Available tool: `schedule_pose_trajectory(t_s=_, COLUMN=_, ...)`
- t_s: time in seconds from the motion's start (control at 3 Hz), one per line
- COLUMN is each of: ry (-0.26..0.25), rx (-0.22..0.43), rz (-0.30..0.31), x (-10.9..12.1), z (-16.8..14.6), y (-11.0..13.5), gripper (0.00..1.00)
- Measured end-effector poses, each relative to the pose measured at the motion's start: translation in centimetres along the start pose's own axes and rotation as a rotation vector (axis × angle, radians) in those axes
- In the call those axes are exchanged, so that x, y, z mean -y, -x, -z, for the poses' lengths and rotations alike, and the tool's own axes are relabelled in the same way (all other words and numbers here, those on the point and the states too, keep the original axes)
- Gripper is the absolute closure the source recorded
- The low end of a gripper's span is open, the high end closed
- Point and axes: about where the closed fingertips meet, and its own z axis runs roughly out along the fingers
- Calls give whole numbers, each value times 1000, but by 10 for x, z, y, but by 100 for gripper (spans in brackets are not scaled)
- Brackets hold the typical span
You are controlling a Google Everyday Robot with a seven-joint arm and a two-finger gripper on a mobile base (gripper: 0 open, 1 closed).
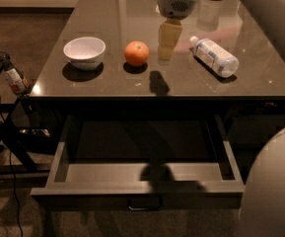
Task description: Place orange into top drawer
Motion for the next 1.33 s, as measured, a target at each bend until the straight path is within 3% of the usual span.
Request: schedule_pose_trajectory(t_s=1.33, ry=59, rx=101, rz=-48, x=50, z=-52, y=47, gripper=0)
